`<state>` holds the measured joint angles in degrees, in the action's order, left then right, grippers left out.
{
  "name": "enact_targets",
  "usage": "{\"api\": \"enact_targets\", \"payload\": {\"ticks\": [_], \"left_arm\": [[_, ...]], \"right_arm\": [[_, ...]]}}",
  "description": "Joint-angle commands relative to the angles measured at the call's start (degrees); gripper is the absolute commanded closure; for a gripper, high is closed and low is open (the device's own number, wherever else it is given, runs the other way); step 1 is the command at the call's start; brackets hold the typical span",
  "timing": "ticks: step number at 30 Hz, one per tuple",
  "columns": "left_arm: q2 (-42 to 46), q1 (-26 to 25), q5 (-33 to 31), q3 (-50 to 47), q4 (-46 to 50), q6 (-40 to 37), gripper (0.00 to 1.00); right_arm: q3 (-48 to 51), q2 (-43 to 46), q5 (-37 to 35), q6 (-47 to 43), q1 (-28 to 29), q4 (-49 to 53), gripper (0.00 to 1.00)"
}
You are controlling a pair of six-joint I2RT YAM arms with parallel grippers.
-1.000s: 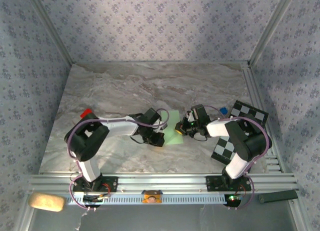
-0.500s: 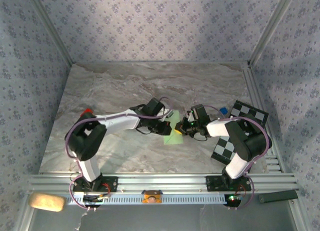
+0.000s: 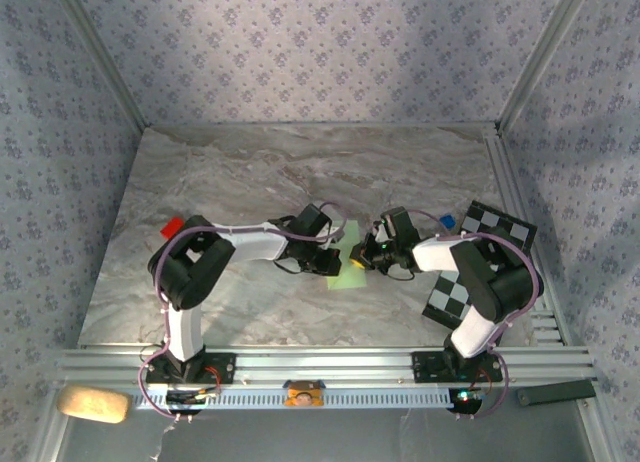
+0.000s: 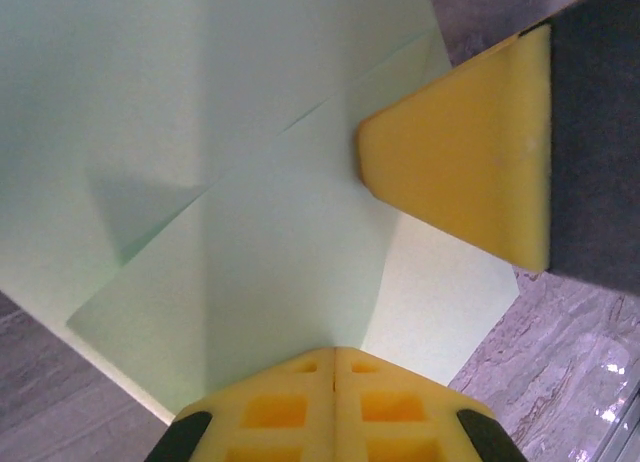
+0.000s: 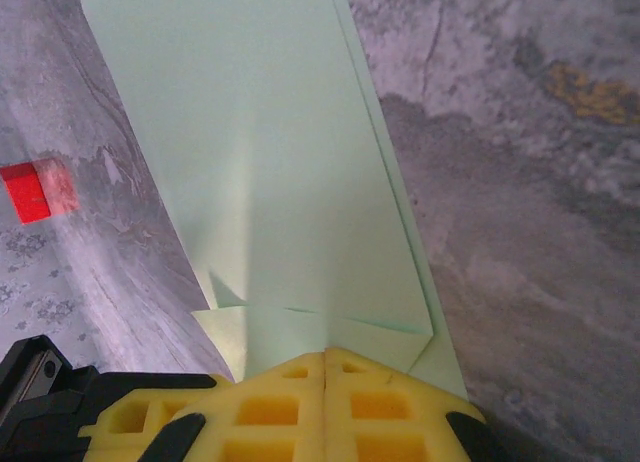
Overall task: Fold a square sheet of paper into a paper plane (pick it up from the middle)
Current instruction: Fold the triangle a second time at the center of the table.
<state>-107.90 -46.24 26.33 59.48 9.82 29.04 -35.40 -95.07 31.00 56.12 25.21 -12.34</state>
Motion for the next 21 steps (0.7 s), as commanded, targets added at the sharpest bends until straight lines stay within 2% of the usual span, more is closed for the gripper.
{"api": "enact_targets", "payload": {"ticks": [1, 3, 5, 12, 15, 21], "left_arm": [[-0.3, -0.1, -2.8, -4.9, 5.1, 0.4, 1.0], [0.5, -0.1, -3.0, -6.3, 4.0, 0.5, 1.0], [0.4, -0.1, -3.0, -6.2, 4.0, 0.3, 1.0], [0.6, -0.1, -2.3, -6.2, 3.3, 0.1, 1.0], [0.6, 0.1, -2.0, -6.6, 2.8, 0.0, 1.0], [1.2, 0.3, -2.3, -7.3, 2.7, -0.5, 1.0]], "right_arm": [[-0.3, 5.8, -5.2, -0.9, -0.5, 7.1, 0.99], [-1.0, 9.3, -7.4, -2.9, 0.5, 9.4, 0.98], [-2.4, 9.5, -6.7, -5.0, 1.3, 11.8, 0.99], [-4.2, 2.7, 1.4, -3.2, 3.4, 6.7, 0.99], [-4.7, -0.4, 1.0, -3.8, 4.4, 6.6, 0.99], [-1.5, -1.7, -1.7, -3.4, 0.9, 4.2, 0.99]]}}
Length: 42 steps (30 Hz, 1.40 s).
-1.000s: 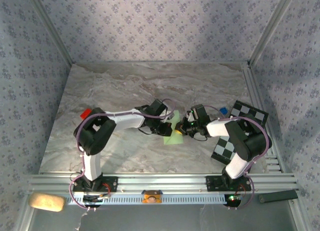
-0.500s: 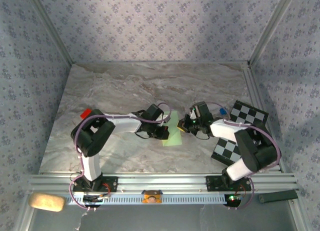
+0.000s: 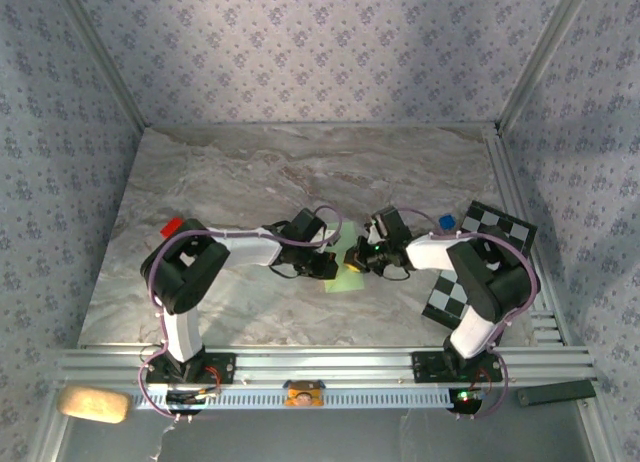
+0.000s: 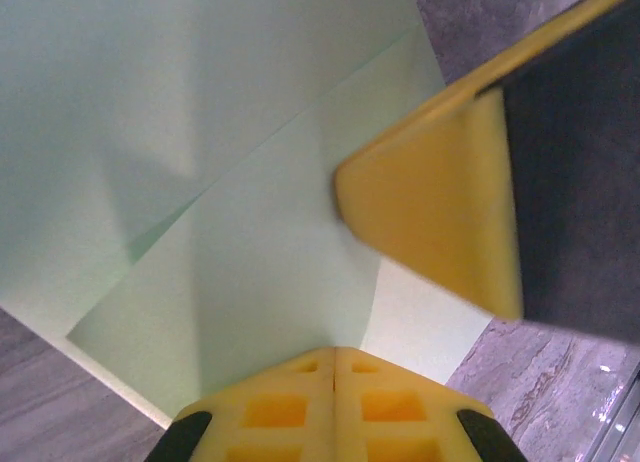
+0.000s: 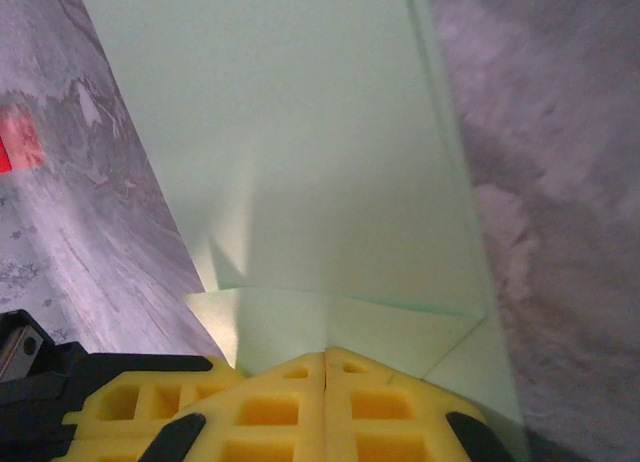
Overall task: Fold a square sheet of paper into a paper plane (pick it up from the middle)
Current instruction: Fold the triangle a second time at the center of the table.
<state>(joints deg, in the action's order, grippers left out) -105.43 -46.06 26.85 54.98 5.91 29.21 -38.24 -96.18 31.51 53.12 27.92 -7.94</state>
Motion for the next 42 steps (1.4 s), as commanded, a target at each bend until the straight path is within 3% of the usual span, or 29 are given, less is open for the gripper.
{"api": "enact_targets", "payload": {"ticks": [1, 9, 16, 24, 30, 36, 42], "left_arm": [[-1.3, 0.2, -3.0, -2.9, 6.4, -0.7, 1.0], [-1.1, 0.8, -3.6, -3.8, 6.2, -1.2, 1.0], [-0.9, 1.5, -4.3, -3.2, 5.3, -1.2, 1.0], [-0.8, 2.0, -4.0, -2.5, 5.9, -2.3, 1.0], [1.4, 2.2, -3.5, -1.8, 6.4, -2.4, 1.0], [5.3, 2.3, -0.8, 2.4, 6.2, 0.0, 0.99], [2.6, 1.2, 1.9, 7.1, 6.3, 1.3, 0.99]], "right_arm": [[1.4, -0.9, -2.9, -0.9, -2.8, 0.1, 0.99], [0.3, -0.9, -2.9, -2.8, -9.3, 1.1, 0.99], [0.2, 5.3, -0.2, -4.3, -6.5, 1.8, 0.98], [-2.1, -0.3, 2.8, -4.2, -2.7, 0.8, 0.98], [-0.6, -2.4, -2.7, -4.8, -3.7, 4.1, 1.0], [0.4, -2.4, -2.7, -4.2, -3.9, 3.7, 1.0], [0.2, -2.7, -2.9, -3.1, -3.9, 3.0, 1.0]]}}
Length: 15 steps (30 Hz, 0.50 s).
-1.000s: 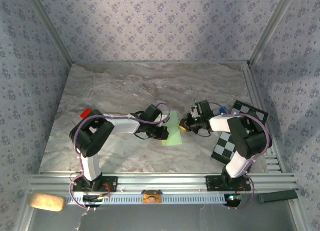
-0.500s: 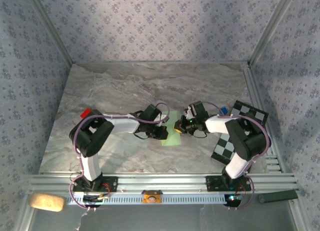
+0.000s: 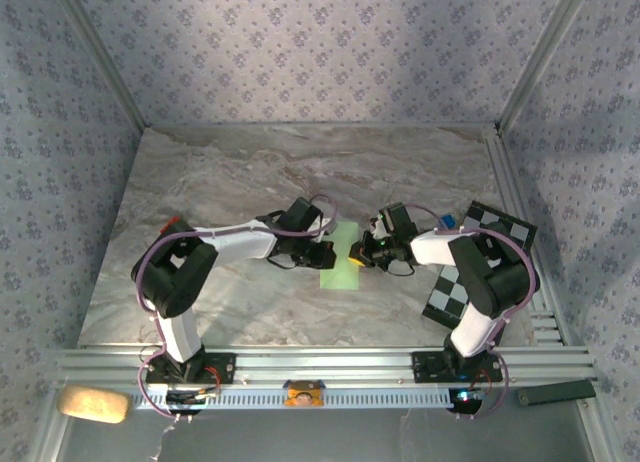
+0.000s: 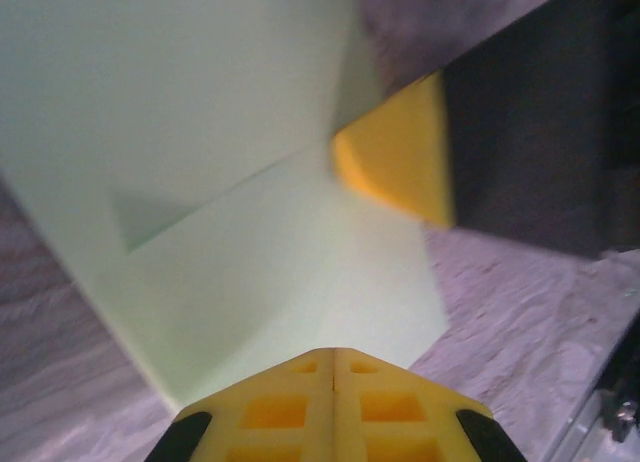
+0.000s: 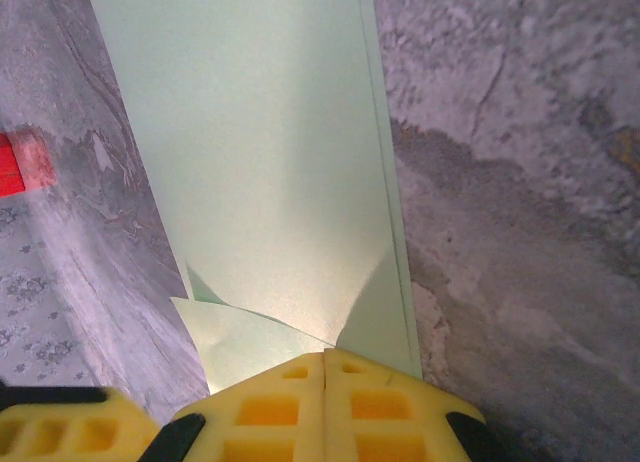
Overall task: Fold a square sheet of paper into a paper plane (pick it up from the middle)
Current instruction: Fold the triangle a second time at the center of the table.
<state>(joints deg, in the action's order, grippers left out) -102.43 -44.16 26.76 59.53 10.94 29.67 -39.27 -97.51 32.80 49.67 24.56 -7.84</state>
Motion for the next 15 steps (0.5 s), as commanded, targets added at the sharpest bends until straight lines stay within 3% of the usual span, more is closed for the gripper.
{"api": "enact_targets", "payload": {"ticks": [1, 15], "left_arm": [[-1.1, -0.8, 2.3, 3.1, 1.3, 0.8, 0.98], [-9.3, -1.5, 0.6, 5.1, 4.0, -0.6, 0.95]], "right_arm": [[1.2, -1.4, -4.2, 0.5, -0.5, 2.6, 1.0], [1.1, -2.5, -4.3, 0.4, -0.4, 2.9, 1.0]]}}
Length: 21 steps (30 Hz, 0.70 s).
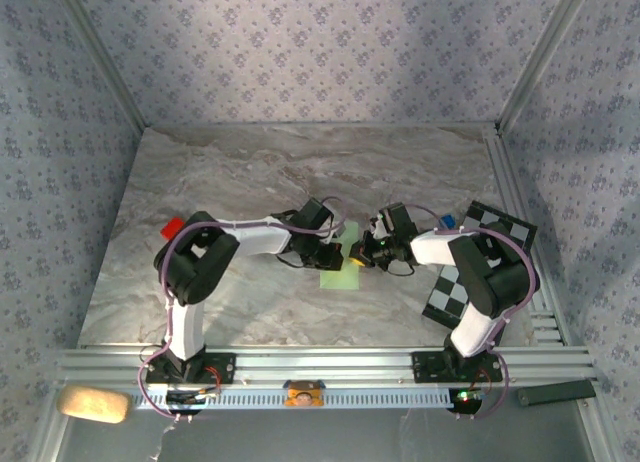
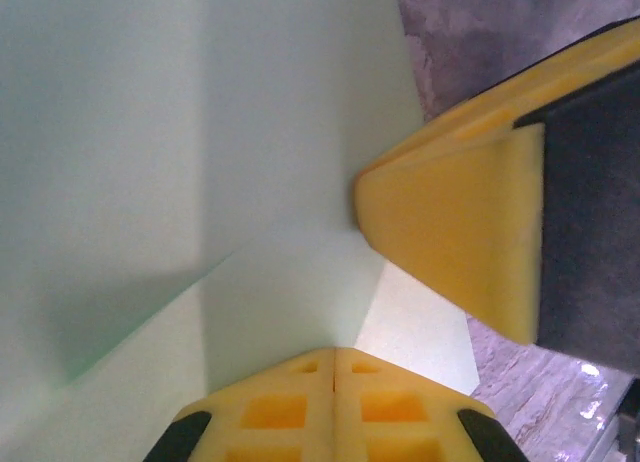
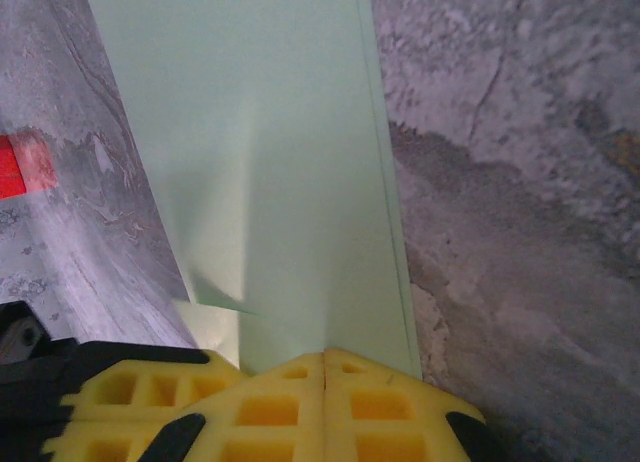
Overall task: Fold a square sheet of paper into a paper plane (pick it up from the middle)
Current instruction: Fold the triangle a second time at the center of the table.
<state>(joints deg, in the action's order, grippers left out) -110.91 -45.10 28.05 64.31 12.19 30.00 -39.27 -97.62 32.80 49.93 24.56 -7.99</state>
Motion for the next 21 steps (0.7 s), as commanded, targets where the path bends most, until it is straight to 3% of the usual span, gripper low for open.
{"api": "enact_targets", "payload": {"ticks": [1, 21], "left_arm": [[-0.7, -0.4, -0.9, -0.4, 3.0, -1.1, 0.95], [10.8, -0.3, -1.9, -6.8, 7.2, -4.4, 0.91]], "right_arm": [[1.1, -2.6, -4.4, 0.0, -0.4, 3.4, 1.0], [-0.1, -2.9, -5.6, -1.4, -0.5, 6.7, 1.0]]}}
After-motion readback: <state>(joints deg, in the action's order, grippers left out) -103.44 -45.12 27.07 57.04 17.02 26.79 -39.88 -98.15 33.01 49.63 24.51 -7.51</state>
